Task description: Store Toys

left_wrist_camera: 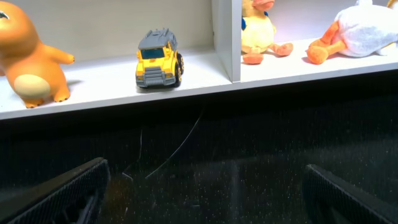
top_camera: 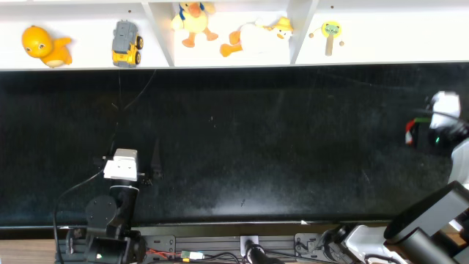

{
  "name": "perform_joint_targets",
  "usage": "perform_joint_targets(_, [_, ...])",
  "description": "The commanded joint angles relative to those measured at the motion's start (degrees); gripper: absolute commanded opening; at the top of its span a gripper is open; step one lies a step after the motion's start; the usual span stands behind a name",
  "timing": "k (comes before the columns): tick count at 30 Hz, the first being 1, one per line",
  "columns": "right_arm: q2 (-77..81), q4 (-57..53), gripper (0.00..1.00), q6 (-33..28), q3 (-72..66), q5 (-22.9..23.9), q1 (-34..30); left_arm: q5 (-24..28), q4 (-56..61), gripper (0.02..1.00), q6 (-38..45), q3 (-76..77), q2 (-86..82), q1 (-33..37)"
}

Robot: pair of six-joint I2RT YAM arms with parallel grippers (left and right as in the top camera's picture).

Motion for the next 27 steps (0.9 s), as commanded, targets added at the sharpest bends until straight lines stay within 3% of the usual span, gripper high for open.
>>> perform_joint_targets(1, [0.79,-0.04,0.47,2.86,9.38,-0.44,3.76,0.5,0.24,0.998,1.07,-0.35,-0.57,0.2])
perform_joint_targets(15, [18.1,-6.23,0.461,8.59,33.62,-0.46,14.49,0.5,0.24,0.998,1.07,-0.35,-0.57,0.2])
perform_joint_targets(27, [25.2,-5.95,0.467,10.08,40.17,-0.26,19.12,0.5,0.24,0.998,1.07,-0.35,-0.57,0.2])
